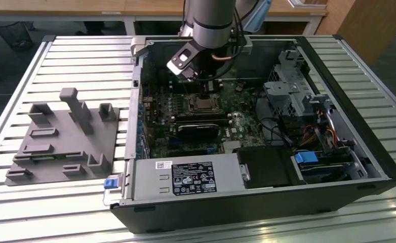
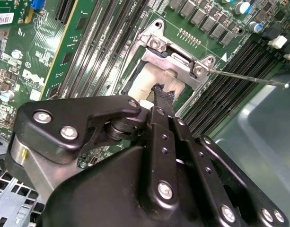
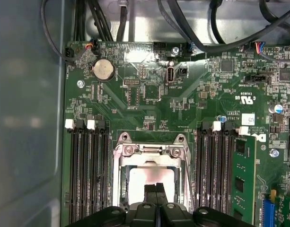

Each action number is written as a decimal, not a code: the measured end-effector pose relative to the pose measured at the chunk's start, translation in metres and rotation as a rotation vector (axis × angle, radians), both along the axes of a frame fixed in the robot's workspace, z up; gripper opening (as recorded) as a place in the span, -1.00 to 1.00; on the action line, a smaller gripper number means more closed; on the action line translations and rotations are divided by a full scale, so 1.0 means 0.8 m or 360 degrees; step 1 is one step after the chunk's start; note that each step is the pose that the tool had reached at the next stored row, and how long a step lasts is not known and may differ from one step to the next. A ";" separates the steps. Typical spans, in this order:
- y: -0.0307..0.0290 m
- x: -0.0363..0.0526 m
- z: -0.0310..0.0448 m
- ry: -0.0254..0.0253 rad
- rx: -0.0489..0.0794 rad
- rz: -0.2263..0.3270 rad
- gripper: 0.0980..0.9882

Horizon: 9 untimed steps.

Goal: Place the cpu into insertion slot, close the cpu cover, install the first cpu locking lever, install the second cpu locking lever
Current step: 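Close the cpu cover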

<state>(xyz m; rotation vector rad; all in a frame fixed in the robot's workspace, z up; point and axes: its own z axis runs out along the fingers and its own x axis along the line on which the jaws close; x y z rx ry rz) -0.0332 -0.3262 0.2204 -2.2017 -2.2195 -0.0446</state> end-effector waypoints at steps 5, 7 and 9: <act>0.0000 -0.003 -0.0012 -0.00001 0.0000 0.0000 -0.98; 0.0000 -0.004 -0.0017 -0.00001 0.0000 0.0000 -0.98; 0.0000 -0.005 -0.0023 0.00000 0.0000 0.0000 -0.98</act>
